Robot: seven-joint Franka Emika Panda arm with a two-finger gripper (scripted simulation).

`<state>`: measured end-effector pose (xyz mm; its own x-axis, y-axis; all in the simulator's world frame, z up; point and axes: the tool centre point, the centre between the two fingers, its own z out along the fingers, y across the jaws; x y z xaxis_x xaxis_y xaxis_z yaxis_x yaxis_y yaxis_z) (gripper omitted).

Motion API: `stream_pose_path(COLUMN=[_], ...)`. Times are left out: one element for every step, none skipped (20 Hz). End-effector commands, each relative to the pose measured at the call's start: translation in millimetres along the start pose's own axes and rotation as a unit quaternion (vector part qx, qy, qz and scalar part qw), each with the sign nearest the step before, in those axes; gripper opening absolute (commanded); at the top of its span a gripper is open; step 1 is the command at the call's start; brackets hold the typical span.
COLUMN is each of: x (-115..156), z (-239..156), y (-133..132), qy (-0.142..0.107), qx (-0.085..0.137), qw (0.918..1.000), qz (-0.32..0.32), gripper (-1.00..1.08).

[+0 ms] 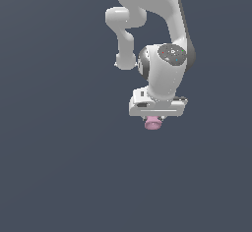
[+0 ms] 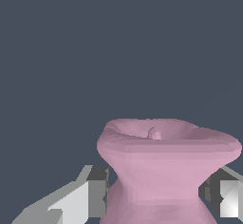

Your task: Pick up the object and move it to a goal position.

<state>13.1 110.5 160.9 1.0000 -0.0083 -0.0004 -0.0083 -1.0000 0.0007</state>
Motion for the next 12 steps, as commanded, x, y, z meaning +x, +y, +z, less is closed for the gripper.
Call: stream_pose_path(x=[-10.0, -14.0, -18.0, -22.1, -26.2, -30.4, -34.7, -39.0, -43.4, -47.9, -52.3, -56.8], z=[-24.7, -34.7, -44.9, -55.3, -65.8, -76.6, -87.5, -98.8, -110.3, -121.9, -133.6, -145.2], y=[-0.7, -1.0, -1.3, -1.6, -1.9, -2.3, -2.6, -3.0, -3.3, -3.7, -4.1, -4.5], qy=[0.0, 0.0, 0.0, 0.0, 0.0, 0.0, 0.0, 0.0, 0.0, 0.0, 0.0, 0.0], qx=[0.0, 0.0, 0.0, 0.0, 0.0, 0.0, 0.0, 0.0, 0.0, 0.0, 0.0, 0.0], qw=[1.0, 1.0, 1.0, 1.0, 1.0, 1.0, 1.0, 1.0, 1.0, 1.0, 1.0, 1.0], qz=[0.0, 0.0, 0.0, 0.0, 0.0, 0.0, 0.0, 0.0, 0.0, 0.0, 0.0, 0.0], gripper=[-1.0, -1.0, -1.0, -1.0, -1.0, -1.0, -1.0, -1.0, -1.0, -1.0, -1.0, -1.0])
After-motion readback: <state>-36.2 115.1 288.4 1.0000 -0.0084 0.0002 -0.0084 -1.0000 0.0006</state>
